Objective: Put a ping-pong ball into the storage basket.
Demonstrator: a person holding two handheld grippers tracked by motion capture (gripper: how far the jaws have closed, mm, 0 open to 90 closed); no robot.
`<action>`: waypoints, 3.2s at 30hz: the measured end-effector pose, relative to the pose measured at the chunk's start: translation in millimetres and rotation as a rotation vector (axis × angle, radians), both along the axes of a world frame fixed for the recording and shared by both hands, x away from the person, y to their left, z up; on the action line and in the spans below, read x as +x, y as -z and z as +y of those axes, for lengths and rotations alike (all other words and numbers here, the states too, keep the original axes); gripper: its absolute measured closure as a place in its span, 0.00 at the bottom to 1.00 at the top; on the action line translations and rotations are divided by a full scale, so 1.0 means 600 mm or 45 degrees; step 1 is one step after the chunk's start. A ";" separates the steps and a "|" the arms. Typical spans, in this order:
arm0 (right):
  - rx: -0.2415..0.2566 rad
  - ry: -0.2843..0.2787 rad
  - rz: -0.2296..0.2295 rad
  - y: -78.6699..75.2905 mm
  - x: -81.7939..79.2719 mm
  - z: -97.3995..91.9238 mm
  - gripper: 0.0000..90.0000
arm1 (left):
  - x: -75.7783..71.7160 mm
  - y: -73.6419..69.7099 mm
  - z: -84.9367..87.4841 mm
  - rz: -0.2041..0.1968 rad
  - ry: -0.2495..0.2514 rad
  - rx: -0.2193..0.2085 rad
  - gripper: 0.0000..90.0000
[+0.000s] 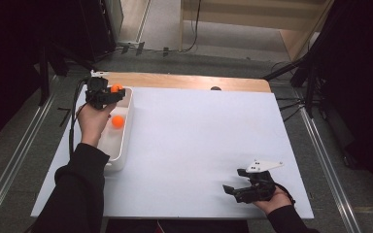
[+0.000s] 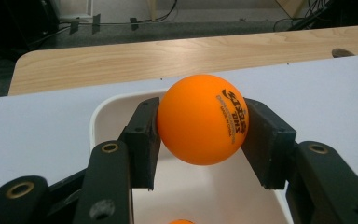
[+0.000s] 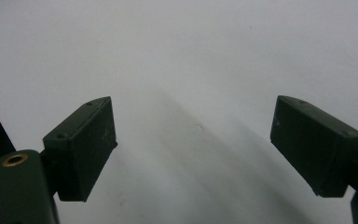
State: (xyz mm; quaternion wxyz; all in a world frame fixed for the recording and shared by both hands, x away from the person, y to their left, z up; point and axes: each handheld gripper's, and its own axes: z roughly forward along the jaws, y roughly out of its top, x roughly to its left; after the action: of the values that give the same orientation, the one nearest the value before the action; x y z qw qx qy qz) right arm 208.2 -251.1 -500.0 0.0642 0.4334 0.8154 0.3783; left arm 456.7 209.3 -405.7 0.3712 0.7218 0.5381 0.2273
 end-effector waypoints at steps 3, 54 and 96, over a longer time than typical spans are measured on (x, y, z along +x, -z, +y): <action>0.003 0.001 0.000 0.000 0.000 0.000 0.14 | 0.003 0.007 0.001 0.038 0.002 0.002 0.56; 0.004 0.002 -0.001 -0.004 -0.002 0.001 0.14 | -0.062 -0.057 -0.020 0.135 0.445 -0.192 0.28; 0.005 0.003 0.000 -0.004 -0.002 -0.001 0.14 | -0.159 -0.040 -0.058 0.107 0.739 -0.111 0.28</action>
State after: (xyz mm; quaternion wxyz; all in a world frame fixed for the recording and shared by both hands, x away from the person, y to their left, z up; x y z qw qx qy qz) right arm 206.8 -252.0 -497.7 0.0637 0.4343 0.8141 0.3801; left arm 361.4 174.5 -381.4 0.4288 0.8376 0.3334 0.0582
